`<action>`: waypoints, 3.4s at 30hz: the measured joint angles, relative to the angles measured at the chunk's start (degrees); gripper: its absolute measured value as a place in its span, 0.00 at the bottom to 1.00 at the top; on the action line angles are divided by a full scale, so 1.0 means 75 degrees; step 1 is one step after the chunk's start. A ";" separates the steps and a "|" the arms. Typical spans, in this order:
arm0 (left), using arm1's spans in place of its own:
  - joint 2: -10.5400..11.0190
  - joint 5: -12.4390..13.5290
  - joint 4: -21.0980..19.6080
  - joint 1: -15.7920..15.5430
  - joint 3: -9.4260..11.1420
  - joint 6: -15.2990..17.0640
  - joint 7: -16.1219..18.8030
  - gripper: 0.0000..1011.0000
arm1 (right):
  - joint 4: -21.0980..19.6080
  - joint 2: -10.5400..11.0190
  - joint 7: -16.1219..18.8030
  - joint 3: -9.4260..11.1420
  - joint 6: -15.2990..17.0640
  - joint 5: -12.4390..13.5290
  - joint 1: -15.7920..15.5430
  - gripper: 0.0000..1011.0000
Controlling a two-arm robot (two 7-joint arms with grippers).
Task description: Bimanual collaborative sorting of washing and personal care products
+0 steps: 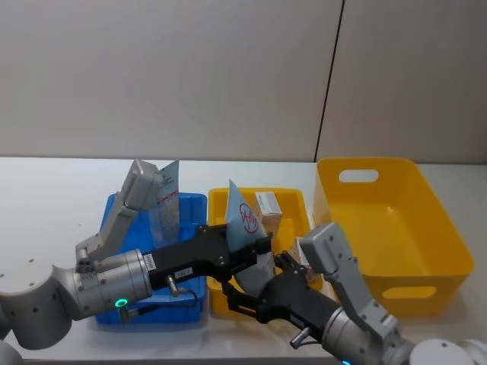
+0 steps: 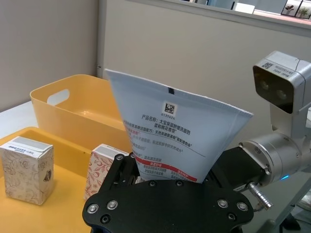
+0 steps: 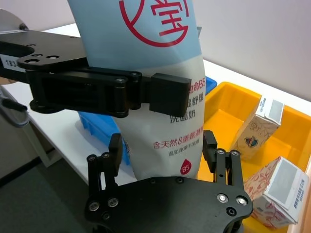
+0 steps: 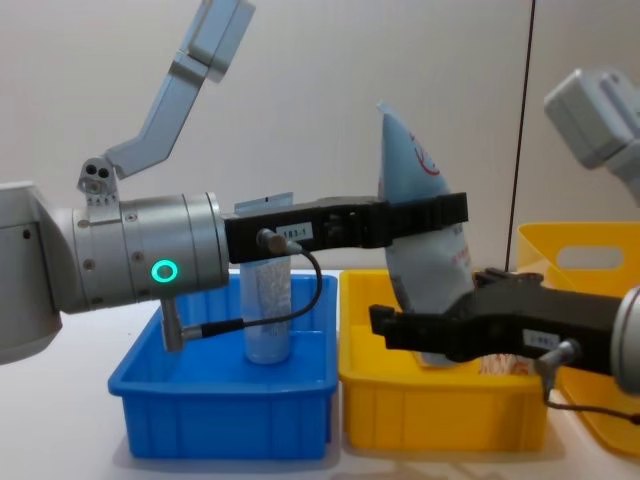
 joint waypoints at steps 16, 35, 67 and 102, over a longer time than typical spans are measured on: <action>0.0001 0.0000 0.0000 0.0000 -0.0005 0.0000 0.0004 0.36 | 0.0317 -0.0330 -0.0289 -0.0150 -0.0186 -0.0298 0.0161 0.64; -0.0007 0.0000 -0.0003 0.0000 0.0009 0.0001 -0.0007 0.61 | 0.0333 -0.0408 -0.0365 -0.0111 -0.0183 -0.0359 0.0150 0.63; 0.0001 0.0000 0.0000 0.0000 -0.0001 0.0000 -0.0002 0.99 | 0.0071 -0.0565 -0.1876 0.1143 -0.0426 -0.0778 -0.0135 0.62; 0.0001 0.0001 0.0000 0.0000 -0.0001 0.0000 0.0002 0.99 | 0.0716 -0.0967 -0.3721 0.2345 0.0981 -0.1530 0.0376 0.62</action>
